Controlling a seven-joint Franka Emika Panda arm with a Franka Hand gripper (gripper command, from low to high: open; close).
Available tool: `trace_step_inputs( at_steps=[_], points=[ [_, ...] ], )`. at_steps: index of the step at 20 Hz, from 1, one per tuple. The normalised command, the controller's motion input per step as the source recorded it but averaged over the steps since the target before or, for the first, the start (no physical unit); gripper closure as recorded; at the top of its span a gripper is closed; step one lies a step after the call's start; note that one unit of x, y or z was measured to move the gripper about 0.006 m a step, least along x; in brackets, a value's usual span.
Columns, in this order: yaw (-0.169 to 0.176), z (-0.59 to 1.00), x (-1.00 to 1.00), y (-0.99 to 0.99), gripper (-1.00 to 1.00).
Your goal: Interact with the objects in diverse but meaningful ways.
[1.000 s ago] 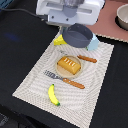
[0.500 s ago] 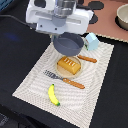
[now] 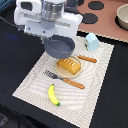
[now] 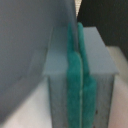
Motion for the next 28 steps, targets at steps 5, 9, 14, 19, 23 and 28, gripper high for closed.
trace_step_inputs(
  at_steps=[5,9,14,19,23,28],
  points=[
    [0.0,0.0,-1.0,-0.12,1.0],
    [0.0,-0.08,-1.0,-0.14,1.0],
    [0.0,-0.19,-1.0,-0.15,1.0],
    [0.021,-0.33,-1.0,-0.1,1.0],
    [0.128,-0.44,-0.86,0.0,1.0],
    [0.233,-0.29,-0.55,0.0,1.0]
  ],
)
